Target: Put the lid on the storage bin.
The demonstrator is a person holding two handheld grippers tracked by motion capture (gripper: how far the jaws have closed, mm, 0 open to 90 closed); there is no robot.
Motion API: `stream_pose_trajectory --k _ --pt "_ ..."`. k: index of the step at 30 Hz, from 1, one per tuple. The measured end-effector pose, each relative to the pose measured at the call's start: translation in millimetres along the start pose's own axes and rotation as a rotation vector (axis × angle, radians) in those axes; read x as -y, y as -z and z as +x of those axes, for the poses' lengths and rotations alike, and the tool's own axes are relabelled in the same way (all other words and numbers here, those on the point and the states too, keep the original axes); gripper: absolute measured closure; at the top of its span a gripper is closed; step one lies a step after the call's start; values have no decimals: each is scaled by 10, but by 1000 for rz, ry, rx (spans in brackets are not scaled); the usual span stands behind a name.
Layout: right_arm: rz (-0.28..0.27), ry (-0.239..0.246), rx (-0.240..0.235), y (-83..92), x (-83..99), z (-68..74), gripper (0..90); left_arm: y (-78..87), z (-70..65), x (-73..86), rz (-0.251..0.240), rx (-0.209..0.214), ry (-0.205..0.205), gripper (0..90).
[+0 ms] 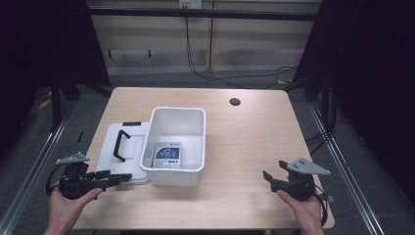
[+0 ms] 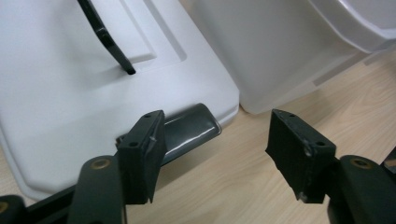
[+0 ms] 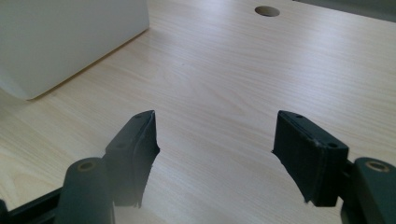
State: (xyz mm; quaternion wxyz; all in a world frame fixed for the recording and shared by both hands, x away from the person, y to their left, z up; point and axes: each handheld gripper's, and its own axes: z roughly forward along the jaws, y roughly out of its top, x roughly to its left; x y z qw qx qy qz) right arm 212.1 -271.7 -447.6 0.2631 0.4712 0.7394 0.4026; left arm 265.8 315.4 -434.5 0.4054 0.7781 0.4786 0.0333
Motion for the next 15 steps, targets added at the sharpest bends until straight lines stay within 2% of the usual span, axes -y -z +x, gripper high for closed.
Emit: stream_pose_trajectory --k 2,3,4,5,6,7,9,11,12,13,15 --pt "-8 1 -2 14 -3 19 300 -1 -11 5 -8 -4 18 374" --pt "-13 -2 0 23 -6 24 300 -1 -11 5 -8 -4 18 410" --pt "-17 -10 -4 34 -9 26 301 10 -5 -3 -14 12 49 437" --pt "-17 -10 -4 34 -9 26 301 10 -5 -3 -14 12 49 424" --pt "-15 -25 -12 45 -14 32 301 17 -3 -11 -17 14 66 424" --pt "-16 -33 -11 55 -21 41 300 21 2 -18 -14 18 54 425" --pt "-15 -38 -14 63 -26 52 300 28 -3 -25 -10 18 60 441" --pt "-15 -42 -22 62 -28 55 300 32 -16 -31 -17 15 37 441" --pt "-14 -47 -21 60 -26 54 291 36 -29 -36 -22 27 24 448" --pt "-12 -58 -19 54 -22 48 278 38 -39 -41 -25 23 14 512" --pt "-9 -66 -20 52 -18 39 277 41 -87 -69 -34 -37 -45 493"
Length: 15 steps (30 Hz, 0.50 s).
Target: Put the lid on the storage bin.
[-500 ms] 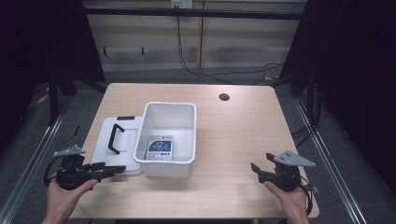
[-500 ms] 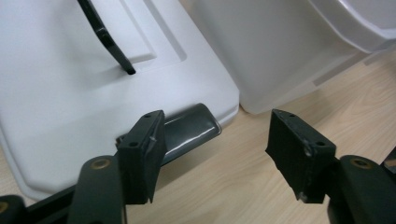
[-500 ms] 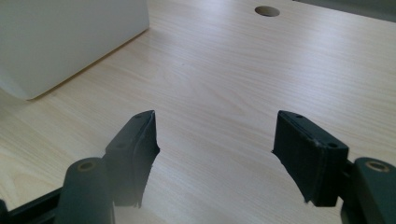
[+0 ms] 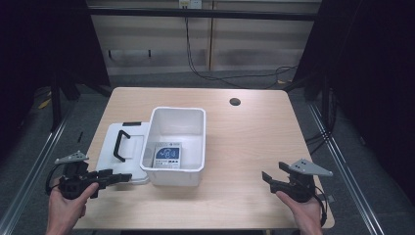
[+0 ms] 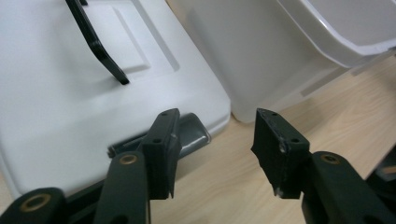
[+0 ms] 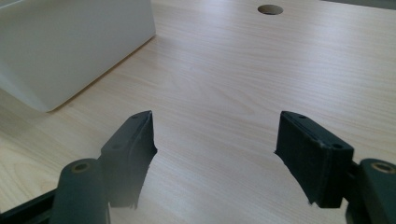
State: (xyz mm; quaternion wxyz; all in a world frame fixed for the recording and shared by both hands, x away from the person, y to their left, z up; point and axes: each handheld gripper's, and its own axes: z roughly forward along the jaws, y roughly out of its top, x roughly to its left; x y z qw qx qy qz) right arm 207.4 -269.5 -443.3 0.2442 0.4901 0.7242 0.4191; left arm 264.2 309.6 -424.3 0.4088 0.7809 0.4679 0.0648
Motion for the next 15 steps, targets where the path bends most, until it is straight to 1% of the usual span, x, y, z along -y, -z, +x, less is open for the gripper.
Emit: stream_pose_trajectory --k 2,3,4,5,6,7,8,9,10,11,12,13,14,15 --pt "2 -5 -7 1 2 5 277 12 -11 -54 -2 -33 -16 487" --pt "2 -3 -10 3 1 12 277 24 -16 -78 8 -57 -31 497" --pt "2 -3 -10 3 1 12 277 24 -16 -78 8 -57 -31 483" --pt "1 4 -10 6 0 21 276 47 -14 -93 -6 -74 -26 483" --pt "-1 13 -14 11 -2 30 275 59 -10 -111 5 -54 -21 474" --pt "-1 11 -16 16 -1 39 275 68 -10 -125 19 -51 -19 494" --pt "-2 8 -19 21 -1 51 274 77 -14 -132 17 -64 -7 495" --pt "-6 8 -20 30 5 78 274 83 7 -145 37 -48 21 417" --pt "-6 8 -20 30 5 78 274 84 21 -156 38 -25 46 417" --pt "2 19 -17 33 14 98 274 85 27 -177 20 6 77 435" --pt "7 22 -14 31 17 105 275 82 22 -224 22 -12 83 420" --pt "7 22 -14 31 17 105 275 82 22 -224 22 -12 83 415" --pt "13 27 -13 33 22 108 274 82 14 -256 20 -18 88 415" --pt "17 38 -8 43 34 119 275 86 -10 -283 11 -30 87 401"
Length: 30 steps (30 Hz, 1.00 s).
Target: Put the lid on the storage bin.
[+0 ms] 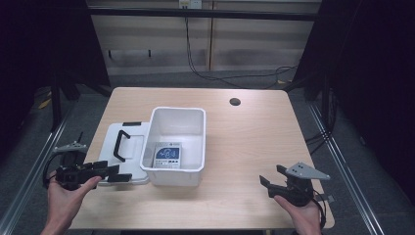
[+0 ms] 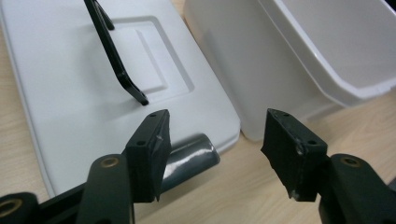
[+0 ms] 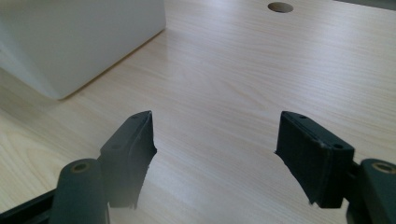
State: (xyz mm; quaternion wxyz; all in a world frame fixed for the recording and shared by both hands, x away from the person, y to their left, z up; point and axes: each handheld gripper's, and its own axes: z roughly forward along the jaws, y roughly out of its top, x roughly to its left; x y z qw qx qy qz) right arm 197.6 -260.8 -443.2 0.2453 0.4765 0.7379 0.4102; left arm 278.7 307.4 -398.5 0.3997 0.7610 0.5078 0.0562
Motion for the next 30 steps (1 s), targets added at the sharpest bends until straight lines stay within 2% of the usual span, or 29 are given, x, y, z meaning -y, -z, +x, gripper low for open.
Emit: stream_pose_trajectory --k 1,3,5,7,8,9,10,12,14,15,17,20,23,26,30 --pt "6 10 7 14 11 4 275 9 -27 -27 -8 -22 -6 387" --pt "-4 4 5 9 10 -11 274 22 -36 -72 -15 -1 -4 437" --pt "-7 -5 0 6 8 -14 274 28 -35 -89 -25 5 0 435" --pt "-13 -3 -7 11 5 -11 274 51 -20 -140 -64 46 36 450" --pt "-14 -3 -9 16 3 -8 274 58 -19 -158 -76 35 36 490" --pt "-17 -5 -10 17 2 -6 274 63 -35 -191 -82 -6 12 499" --pt "-20 -6 -16 27 1 -8 274 59 -49 -215 -78 -37 -6 515" --pt "-25 -12 -23 31 1 -7 274 36 -66 -258 -56 -58 -38 504" --pt "-26 -14 -27 40 -1 6 274 6 -79 -299 -34 -76 -83 527" --pt "-27 -9 -31 42 -3 10 274 -8 -77 -315 -23 -84 -90 545" --pt "-27 -13 -35 39 -7 15 274 -41 -54 -359 1 -91 -90 548" --pt "-26 -15 -40 33 -8 14 274 -88 -9 -416 30 -108 -46 510" --pt "-26 -18 -42 30 -7 9 274 -101 38 -470 44 -94 -12 486" --pt "-27 -16 -47 29 -8 9 272 -103 68 -525 51 -108 -13 490" --pt "-23 -12 -55 28 -10 19 272 -100 82 -579 62 -107 -22 498"
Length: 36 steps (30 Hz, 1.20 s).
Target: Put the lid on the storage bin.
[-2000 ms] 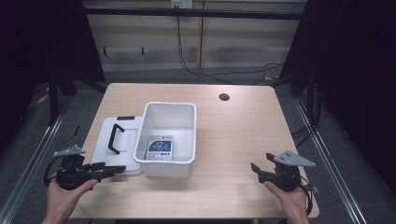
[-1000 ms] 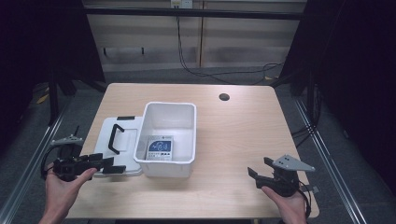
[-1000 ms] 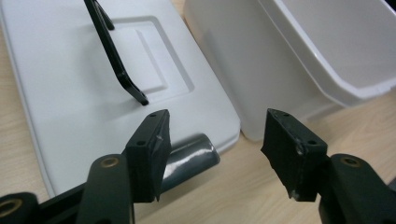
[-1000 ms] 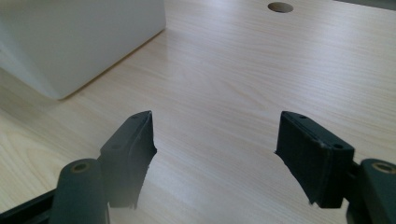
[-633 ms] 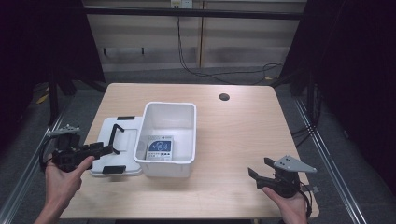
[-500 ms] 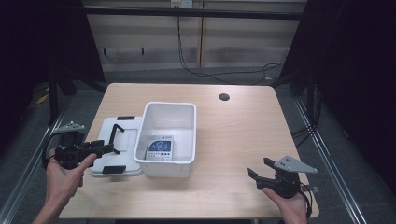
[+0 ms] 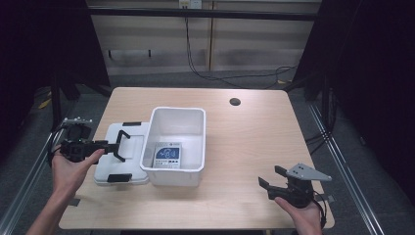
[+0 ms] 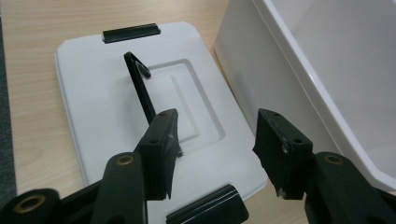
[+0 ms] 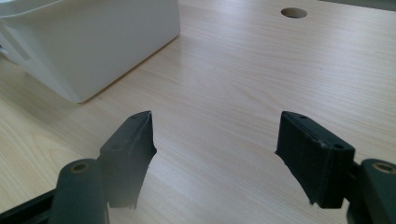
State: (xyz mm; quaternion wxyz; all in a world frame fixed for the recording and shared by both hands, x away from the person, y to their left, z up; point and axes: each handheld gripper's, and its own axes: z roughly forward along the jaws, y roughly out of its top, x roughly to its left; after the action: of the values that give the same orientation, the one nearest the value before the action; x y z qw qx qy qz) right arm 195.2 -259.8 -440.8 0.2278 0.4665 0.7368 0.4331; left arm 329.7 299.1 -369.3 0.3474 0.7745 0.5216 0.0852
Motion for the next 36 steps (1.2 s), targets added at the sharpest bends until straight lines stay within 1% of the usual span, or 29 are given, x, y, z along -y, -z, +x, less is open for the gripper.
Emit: stream_pose_trajectory --k 3,5,6,8,9,11,13,14,16,17,18,19,21,23,25,27,30,32,33,35,36 --pt "-2 1 -3 0 -1 1 272 -3 20 -51 11 2 -5 507" --pt "-2 -1 -2 -1 0 1 272 -11 21 -93 32 -15 -40 518" --pt "-1 -1 -4 -2 0 -1 272 -12 18 -108 53 -11 -41 521" --pt "-1 -1 -7 -6 -1 -1 272 -19 21 -138 72 -10 -49 533" --pt "-1 -1 -7 -6 -1 -1 272 -19 21 -138 72 -10 -49 533" --pt "5 -3 -8 -9 -2 5 272 -30 33 -161 78 -15 -39 531" --pt "7 1 -8 -10 -3 13 272 -46 51 -184 88 -29 -36 525" --pt "8 5 -9 -12 -2 12 272 -61 56 -194 79 -36 -11 517" --pt "15 4 -13 -20 0 11 271 -74 97 -224 110 -40 -18 518" --pt "15 4 -13 -20 0 11 271 -74 97 -224 110 -40 -18 523" --pt "16 4 -14 -20 0 11 270 -83 108 -237 122 -42 -17 523" --pt "16 4 -15 -21 0 11 269 -92 113 -244 128 -50 -20 535" --pt "19 3 -17 -22 0 14 269 -115 117 -262 144 -65 -9 545" --pt "23 7 -17 -31 2 13 269 -132 137 -281 152 -82 -8 553" --pt "25 10 -17 -33 1 17 267 -157 163 -304 182 -88 -6 562" --pt "27 10 -16 -36 2 15 267 -206 202 -330 196 -103 8 572" --pt "33 6 -19 -39 4 16 268 -269 250 -353 208 -105 26 573" --pt "36 10 -20 -43 5 16 269 -319 279 -380 224 -108 50 579" --pt "39 10 -19 -47 6 19 271 -346 296 -403 235 -117 51 584" --pt "50 10 -17 -52 7 25 271 -376 302 -422 238 -122 57 608" --pt "50 10 -17 -52 7 25 271 -399 311 -443 255 -121 59 608"
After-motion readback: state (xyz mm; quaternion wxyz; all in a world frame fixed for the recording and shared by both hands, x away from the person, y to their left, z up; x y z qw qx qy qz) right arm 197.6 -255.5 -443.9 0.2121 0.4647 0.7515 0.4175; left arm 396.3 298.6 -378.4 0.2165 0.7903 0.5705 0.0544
